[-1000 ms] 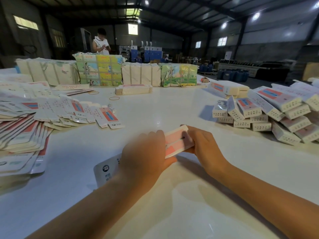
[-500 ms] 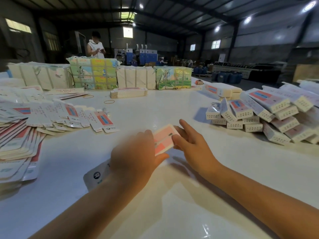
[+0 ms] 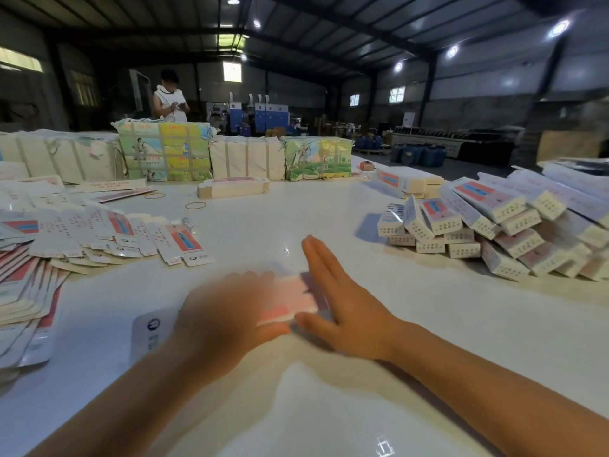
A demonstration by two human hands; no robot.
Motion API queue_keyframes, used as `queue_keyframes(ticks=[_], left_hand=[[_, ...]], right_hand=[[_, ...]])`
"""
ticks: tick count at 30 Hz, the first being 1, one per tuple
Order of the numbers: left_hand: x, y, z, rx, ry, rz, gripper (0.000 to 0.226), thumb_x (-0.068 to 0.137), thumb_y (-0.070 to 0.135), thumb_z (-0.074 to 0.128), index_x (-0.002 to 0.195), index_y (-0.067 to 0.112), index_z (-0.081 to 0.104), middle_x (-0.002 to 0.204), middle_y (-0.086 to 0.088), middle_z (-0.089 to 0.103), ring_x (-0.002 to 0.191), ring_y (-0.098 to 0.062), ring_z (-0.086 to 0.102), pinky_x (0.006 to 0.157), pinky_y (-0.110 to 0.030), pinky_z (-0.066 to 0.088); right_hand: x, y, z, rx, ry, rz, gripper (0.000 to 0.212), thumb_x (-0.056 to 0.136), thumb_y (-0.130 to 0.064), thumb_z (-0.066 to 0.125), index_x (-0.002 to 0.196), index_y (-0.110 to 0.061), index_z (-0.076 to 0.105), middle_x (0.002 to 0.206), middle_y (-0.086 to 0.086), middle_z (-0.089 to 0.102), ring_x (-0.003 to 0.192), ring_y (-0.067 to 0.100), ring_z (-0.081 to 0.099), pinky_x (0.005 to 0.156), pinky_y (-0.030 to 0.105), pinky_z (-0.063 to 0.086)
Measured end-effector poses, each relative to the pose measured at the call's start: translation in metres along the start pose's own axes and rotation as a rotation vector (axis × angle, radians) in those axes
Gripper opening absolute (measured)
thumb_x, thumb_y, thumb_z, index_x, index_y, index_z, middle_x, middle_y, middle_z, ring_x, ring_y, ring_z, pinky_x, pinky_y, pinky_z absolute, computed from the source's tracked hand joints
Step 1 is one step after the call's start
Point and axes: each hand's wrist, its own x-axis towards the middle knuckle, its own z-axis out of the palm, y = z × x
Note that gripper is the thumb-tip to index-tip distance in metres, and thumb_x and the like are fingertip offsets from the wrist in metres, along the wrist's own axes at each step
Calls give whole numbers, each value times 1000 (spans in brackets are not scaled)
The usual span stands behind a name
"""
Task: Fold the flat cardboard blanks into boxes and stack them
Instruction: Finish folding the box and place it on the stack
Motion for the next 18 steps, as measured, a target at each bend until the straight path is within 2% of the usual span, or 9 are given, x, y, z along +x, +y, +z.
queue_keyframes(ticks=[2, 4, 6, 8, 9, 11, 15, 17, 18], left_hand=[[-3, 0, 3, -51, -10, 32, 63, 62, 63, 59, 92, 9, 72, 67, 0, 65, 48, -16, 59, 36, -20, 44], [-4, 0, 3, -76, 13, 31, 66, 69, 70, 56, 91, 11, 71, 71, 1, 67, 53, -15, 62, 41, -23, 49], [-3, 1, 3, -72, 78, 33, 63, 74, 63, 60, 100, 7, 70, 90, -6, 70, 74, -23, 68, 63, -33, 55], [3, 7, -2, -54, 152, 11, 57, 79, 51, 65, 109, 3, 67, 109, -15, 66, 95, -34, 64, 83, -44, 51], [6, 11, -4, -48, 186, 15, 51, 83, 46, 61, 111, 3, 66, 113, -16, 65, 99, -36, 61, 86, -47, 48], [9, 20, -4, -84, 199, 75, 42, 84, 37, 50, 108, 8, 69, 112, -14, 65, 97, -34, 62, 86, -46, 48], [3, 26, 12, -233, -15, 219, 34, 81, 36, 42, 79, 22, 74, 84, 7, 69, 75, -14, 65, 70, -24, 47], [1, 24, 16, -276, -126, 207, 36, 82, 37, 39, 71, 26, 71, 73, 15, 63, 65, -5, 60, 56, -15, 46], [1, 23, 18, -299, -158, 198, 36, 82, 38, 38, 70, 28, 70, 70, 17, 61, 62, -3, 58, 52, -13, 45]], right_hand=[[-1, 4, 0, -91, -53, -163, 85, 88, -29, 63, 149, -27, 4, 159, 1, 8, 143, 15, 20, 109, 29, 33], [-1, 8, 0, -211, -64, -268, 75, 86, -24, 65, 149, -14, 25, 148, 11, 37, 127, 29, 42, 101, 38, 43], [2, 12, -2, -277, 40, -343, 63, 89, -27, 62, 145, -10, 36, 136, 12, 50, 112, 30, 50, 92, 38, 45], [7, 21, -9, -335, 184, -375, 55, 92, -28, 56, 142, -10, 42, 132, 13, 53, 105, 32, 53, 88, 39, 45], [10, 29, -15, -359, 264, -345, 53, 92, -28, 56, 140, -10, 44, 131, 14, 54, 103, 32, 53, 86, 39, 46], [19, 51, -34, -367, 432, -164, 55, 89, -27, 60, 139, -13, 45, 129, 14, 55, 103, 32, 53, 83, 41, 48], [40, 111, -95, -384, 733, 359, 47, 86, -26, 66, 130, -21, 51, 131, 14, 45, 108, 32, 51, 79, 38, 51], [41, 139, -119, -442, 781, 609, 38, 87, -33, 64, 121, -23, 52, 138, 11, 35, 112, 32, 50, 72, 30, 45], [38, 153, -125, -495, 733, 734, 39, 87, -39, 62, 121, -22, 53, 139, 11, 33, 114, 33, 48, 72, 32, 43]])
